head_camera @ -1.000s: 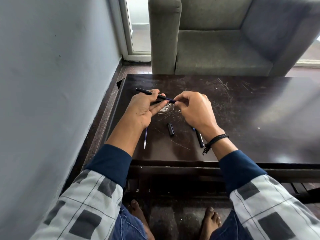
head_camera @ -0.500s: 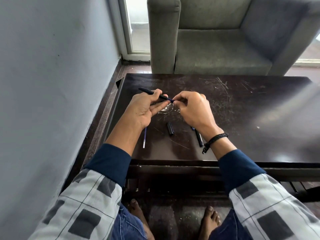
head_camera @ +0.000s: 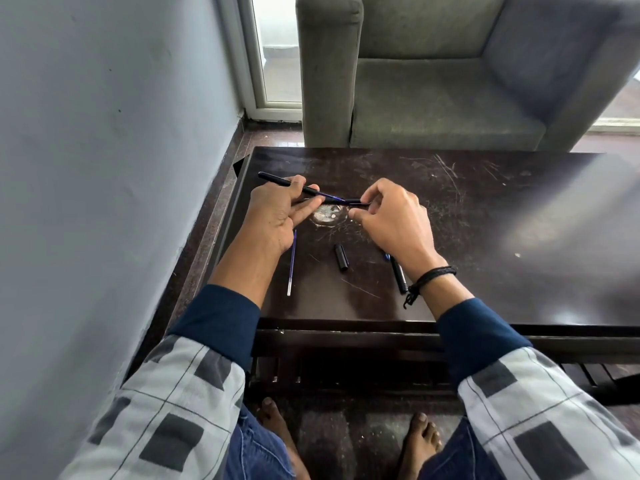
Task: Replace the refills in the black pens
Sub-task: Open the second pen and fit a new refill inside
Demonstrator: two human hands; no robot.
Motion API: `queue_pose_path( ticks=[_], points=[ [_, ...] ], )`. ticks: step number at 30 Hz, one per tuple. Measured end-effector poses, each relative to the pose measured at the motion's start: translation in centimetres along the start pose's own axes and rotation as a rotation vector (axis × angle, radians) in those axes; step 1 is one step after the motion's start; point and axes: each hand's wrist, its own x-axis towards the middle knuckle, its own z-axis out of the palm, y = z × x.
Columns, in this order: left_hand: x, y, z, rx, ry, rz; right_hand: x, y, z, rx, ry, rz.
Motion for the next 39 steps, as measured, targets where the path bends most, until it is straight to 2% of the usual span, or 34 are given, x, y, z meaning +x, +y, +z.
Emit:
queue_pose_path(
  ticks=[3, 6, 12, 15, 17, 22, 25, 30, 39],
  points=[
    [0.4, 0.2, -0.3, -0.037, 0.022, 0.005, -0.3, 0.1, 0.5, -0.124, -0.168, 0.059],
    [0.5, 0.1, -0.2, -0.038, 0.020, 0.006, -0.8, -0.5, 1.7, -0.198, -0.300, 0.008],
    [0.6, 0.0, -0.3, -0.048, 0.016, 0.006, -1.5, -0.9, 3.2, -0.368, -0.436, -0.188],
    [0.5, 0.0, -0.3, -0.051, 0.016, 0.006, -1.1, -0.7, 2.9, -0.340, -0.455, -0.110],
    [0.5, 0.0, -0.3, -0.050, 0.015, 0.005, -0.5, -0.4, 2.7, -0.178, -0.419, 0.058],
    [0.3, 0.1, -0.2, -0.062, 0.006, 0.002, 0.7, -0.2, 0.9, 0.907, -0.171, 0.483],
    [0.1, 0.0, -0.1, -0.061, -0.001, -0.014, 0.8, 0.0, 0.3, 1.256, -0.057, 0.623],
    [-0.4, -0.4, 0.4, -0.042, -0.015, -0.035, 0.7, 0.1, 1.1, 1.418, 0.023, 0.690],
    [-0.5, -0.8, 0.7, -0.019, -0.005, -0.057, 0.4, -0.2, 1.5, 1.416, 0.033, 0.676]
  ],
)
